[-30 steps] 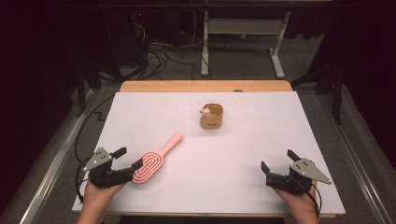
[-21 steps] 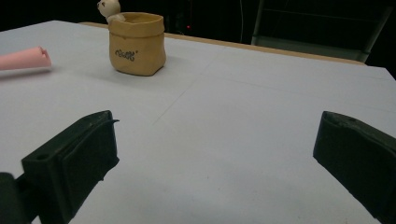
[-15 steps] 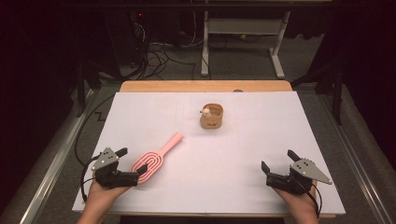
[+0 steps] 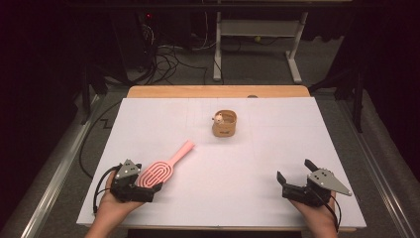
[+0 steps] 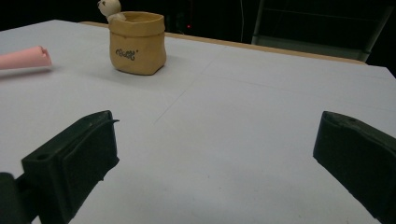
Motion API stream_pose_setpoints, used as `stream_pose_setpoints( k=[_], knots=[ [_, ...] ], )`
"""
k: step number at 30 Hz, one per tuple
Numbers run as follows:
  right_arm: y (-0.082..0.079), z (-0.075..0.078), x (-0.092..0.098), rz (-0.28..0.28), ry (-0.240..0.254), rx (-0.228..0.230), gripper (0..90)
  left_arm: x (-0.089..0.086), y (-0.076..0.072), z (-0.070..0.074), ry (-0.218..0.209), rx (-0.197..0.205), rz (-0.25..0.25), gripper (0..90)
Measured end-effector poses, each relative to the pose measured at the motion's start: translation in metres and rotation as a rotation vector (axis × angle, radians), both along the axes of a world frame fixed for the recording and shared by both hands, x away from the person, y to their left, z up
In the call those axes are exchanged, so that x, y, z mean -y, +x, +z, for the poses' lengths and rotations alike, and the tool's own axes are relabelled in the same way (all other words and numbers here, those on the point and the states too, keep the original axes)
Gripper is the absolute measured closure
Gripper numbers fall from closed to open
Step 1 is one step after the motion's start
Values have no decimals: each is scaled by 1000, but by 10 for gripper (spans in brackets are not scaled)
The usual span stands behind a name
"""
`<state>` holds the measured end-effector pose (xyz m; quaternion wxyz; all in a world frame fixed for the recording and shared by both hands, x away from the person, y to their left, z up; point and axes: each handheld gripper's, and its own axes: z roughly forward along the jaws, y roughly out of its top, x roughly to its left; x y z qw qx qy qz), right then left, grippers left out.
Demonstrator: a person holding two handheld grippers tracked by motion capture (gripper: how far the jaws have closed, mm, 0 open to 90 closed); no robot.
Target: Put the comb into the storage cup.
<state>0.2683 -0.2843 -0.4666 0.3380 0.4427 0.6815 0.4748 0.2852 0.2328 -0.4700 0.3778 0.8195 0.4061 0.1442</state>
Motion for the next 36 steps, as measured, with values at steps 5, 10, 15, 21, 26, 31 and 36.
stream_pose_setpoints(
  k=[5, 10, 15, 21, 26, 31, 36],
  knots=[
    [0, 0, -1, 1, -3, 2, 4, 4, 1, -3, 28, -19, -15, 0],
    [0, 0, -2, 2, -4, -2, 4, 5, 6, -4, 45, -61, -25, 0],
    [-1, 1, -1, 3, -3, 6, 4, 10, 13, 2, 133, -141, -31, 10],
    [-1, 1, 3, 0, 17, 2, 4, 20, 18, 13, 226, -172, -44, 47],
    [-2, 2, 2, 6, 15, 7, 4, 31, 24, 24, 281, -195, -61, 46],
    [-2, 3, 2, 4, 19, 6, 4, 38, 32, 30, 337, -252, -74, 50],
    [-3, 3, 3, 4, 19, 9, 4, 42, 38, 33, 383, -305, -69, 59]
  ],
)
